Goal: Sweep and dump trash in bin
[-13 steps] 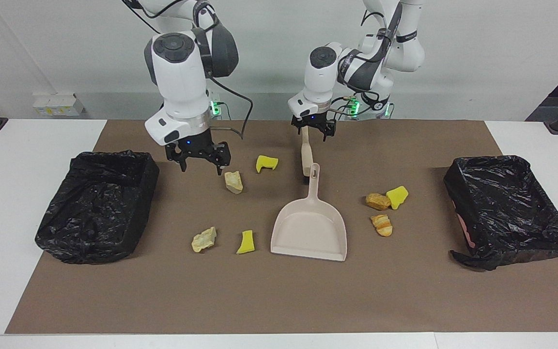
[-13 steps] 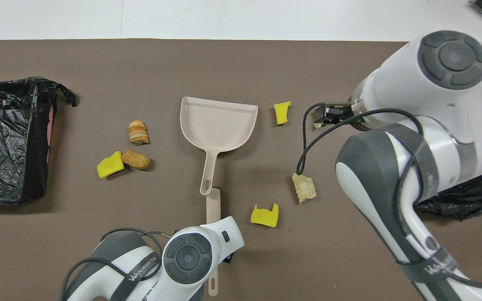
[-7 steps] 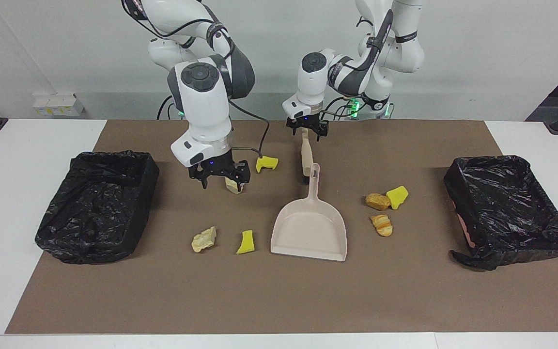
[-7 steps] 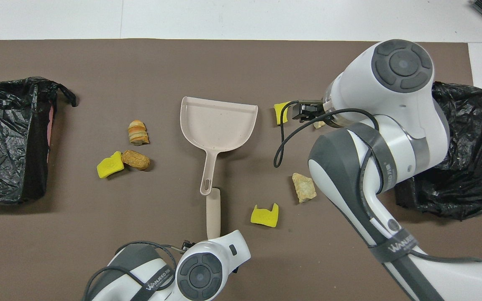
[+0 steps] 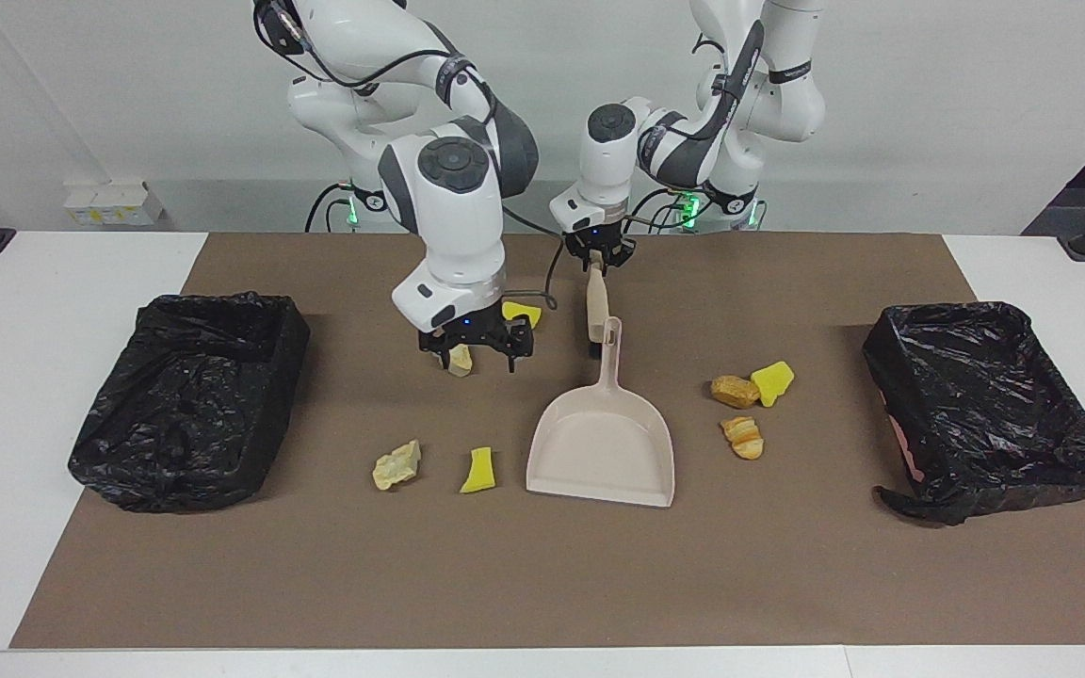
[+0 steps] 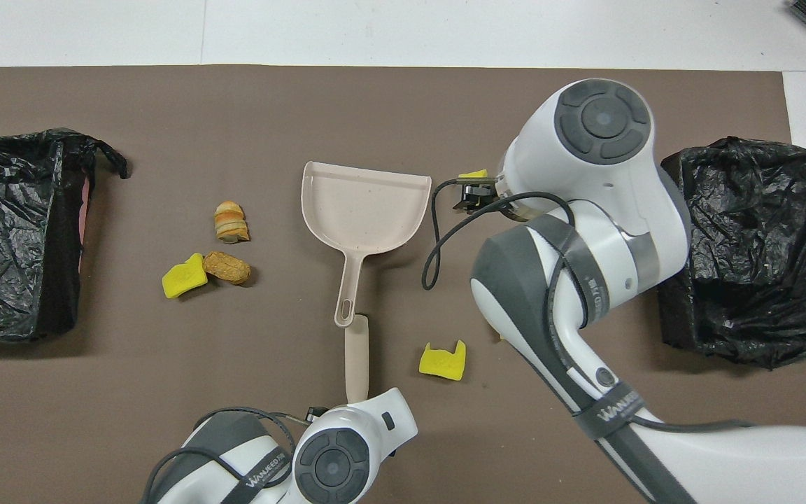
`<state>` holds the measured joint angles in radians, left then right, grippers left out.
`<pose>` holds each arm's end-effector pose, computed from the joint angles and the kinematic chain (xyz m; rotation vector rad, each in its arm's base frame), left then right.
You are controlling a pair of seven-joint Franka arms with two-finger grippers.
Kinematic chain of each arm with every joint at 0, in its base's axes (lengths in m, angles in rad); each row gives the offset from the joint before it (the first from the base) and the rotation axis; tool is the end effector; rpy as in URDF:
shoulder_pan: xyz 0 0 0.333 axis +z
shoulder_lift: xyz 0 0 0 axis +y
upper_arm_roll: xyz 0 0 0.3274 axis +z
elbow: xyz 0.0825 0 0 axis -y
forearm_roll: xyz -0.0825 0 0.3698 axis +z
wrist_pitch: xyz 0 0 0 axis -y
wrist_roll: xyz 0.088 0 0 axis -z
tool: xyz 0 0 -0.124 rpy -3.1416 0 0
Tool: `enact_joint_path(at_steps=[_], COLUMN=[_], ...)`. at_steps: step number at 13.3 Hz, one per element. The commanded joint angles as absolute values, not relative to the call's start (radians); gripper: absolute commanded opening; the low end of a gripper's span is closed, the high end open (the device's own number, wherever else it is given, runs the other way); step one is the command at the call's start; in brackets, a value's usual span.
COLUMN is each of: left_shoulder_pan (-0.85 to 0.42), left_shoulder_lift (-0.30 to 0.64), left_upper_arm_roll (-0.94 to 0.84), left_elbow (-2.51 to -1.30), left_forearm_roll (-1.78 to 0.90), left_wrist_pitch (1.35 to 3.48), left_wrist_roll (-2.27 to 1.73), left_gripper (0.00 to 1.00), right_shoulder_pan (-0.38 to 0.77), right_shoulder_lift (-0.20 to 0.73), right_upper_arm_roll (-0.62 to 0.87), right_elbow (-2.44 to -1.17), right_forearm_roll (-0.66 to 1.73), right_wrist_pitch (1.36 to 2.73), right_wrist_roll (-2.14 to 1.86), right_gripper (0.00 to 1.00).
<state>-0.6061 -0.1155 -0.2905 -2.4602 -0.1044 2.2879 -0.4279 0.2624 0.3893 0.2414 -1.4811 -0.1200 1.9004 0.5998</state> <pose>0.2769 -0.3514 0.3373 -3.0758 0.6152 0.1167 0.6017 0.2930 0.4589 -3.1368 0.1236 -0.0752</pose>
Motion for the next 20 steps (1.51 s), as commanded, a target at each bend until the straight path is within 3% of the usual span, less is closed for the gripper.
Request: enact_joint_path(at_steps=[1,2,5,10,13,16,20], left_shoulder_pan=[-0.600,-0.557,-0.441,-0.195,-0.094,0.021,0.112], left_shoulder_lift=[-0.120,-0.127,-0.156,-0.288,-0.258,-0.203,-0.080], left_upper_arm_roll=[-0.268,-0.268,-0.264,-0.261,-0.262,-0.262,-0.259], left_elbow=[-2.464,-2.457,-2.380,-2.352,-2.303,-2.278,-2.154], left_forearm_roll=[-0.117,-0.117,-0.117,-0.117,-0.103,-0.101,-0.092], left_wrist_pitch=[2.261,2.222,1.986,1.803,1.828,2.009,2.026], left_wrist_roll=[-0.394,-0.333,-0.185,0.081,0.084,0.066,0.057], left_gripper=[0.00,0.00,0.00,0.00,0.00,0.00,0.00], right_shoulder_pan=[0.314,0.327,0.448,0.546,0.566,0.569,0.569], right_shoulder_lift=[0.437,0.449,0.625,0.675,0.696,0.690,0.655], right_upper_arm_roll=[0.241,0.241,0.212,0.186,0.193,0.195,0.196], right_elbow=[-1.422,-1.402,-1.173,-1.152,-1.169,-1.227,-1.311], right_forearm_roll=[-0.138,-0.138,-0.178,-0.190,-0.192,-0.186,-0.169], right_wrist_pitch=[1.888,1.891,1.829,1.818,1.815,1.838,1.894], right_wrist_roll=[0.653,0.657,0.763,0.787,0.787,0.787,0.787], right_gripper=[1.00,1.00,0.97,0.91,0.85,0.84,0.74])
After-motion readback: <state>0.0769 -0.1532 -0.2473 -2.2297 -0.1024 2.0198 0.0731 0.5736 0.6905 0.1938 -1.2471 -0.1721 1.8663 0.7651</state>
